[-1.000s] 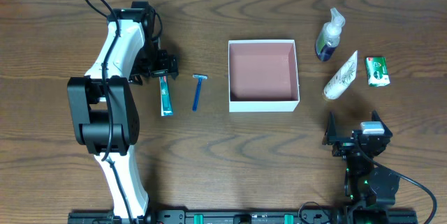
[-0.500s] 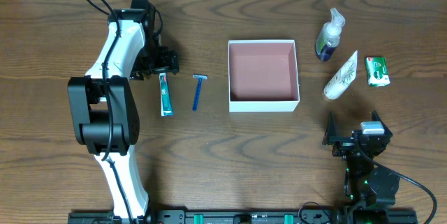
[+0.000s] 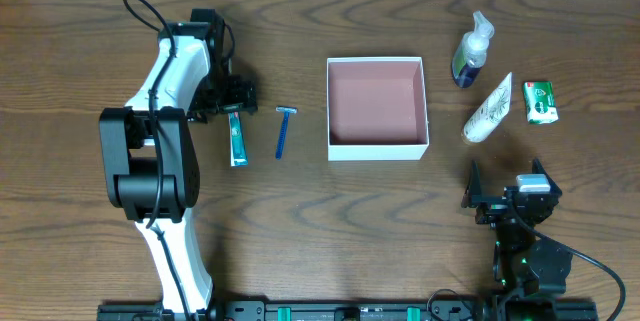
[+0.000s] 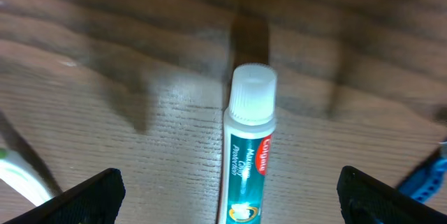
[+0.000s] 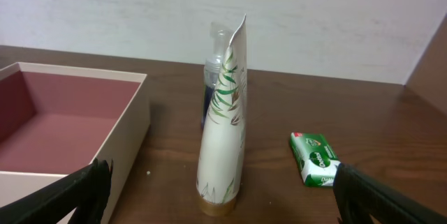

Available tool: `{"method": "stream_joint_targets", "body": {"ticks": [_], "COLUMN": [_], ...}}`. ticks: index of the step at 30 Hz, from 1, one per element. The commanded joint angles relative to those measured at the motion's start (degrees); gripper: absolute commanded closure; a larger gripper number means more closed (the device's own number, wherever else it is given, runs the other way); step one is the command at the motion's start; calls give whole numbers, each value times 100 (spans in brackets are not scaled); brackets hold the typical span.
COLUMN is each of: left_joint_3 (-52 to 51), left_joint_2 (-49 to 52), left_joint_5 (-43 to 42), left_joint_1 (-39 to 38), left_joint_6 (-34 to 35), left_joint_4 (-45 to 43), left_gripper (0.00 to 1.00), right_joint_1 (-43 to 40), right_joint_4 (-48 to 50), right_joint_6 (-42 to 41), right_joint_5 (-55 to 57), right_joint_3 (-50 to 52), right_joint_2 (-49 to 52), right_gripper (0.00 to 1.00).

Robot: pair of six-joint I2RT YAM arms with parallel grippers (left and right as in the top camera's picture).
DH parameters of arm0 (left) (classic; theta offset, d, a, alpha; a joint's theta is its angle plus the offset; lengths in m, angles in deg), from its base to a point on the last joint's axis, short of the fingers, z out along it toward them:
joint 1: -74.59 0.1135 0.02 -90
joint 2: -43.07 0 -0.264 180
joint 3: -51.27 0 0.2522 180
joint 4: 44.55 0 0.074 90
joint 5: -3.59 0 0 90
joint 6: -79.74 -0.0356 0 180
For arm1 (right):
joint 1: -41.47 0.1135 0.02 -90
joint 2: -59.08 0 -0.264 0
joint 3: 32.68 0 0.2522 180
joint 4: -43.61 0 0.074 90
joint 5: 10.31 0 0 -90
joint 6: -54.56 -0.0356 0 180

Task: Pack container
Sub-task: 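Lower the left gripper and grasp the toothpaste tube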

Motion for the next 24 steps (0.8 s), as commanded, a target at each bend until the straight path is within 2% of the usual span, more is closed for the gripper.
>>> {"method": "stream_joint_targets", "body": {"ticks": [1,23,24], "left_joint_3": [-210,-608,-608], "left_joint_2": [42,44,44], "left_joint_5": [92,94,94], "left_joint_1": [17,17,17], "left_joint_6": [26,26,26], "left_joint_4": [-46,-413,-413], "left_gripper": [2,0,6], "right_joint_1": [83,83,83], "right_joint_4": [-9,-9,-9], "right_joint_6": [-72,-72,-72], "right_joint_5": [0,0,0], "right_joint_3": [20,20,20], "right_joint_2": [-31,-31,-31], "right_gripper": [1,1,1]}}
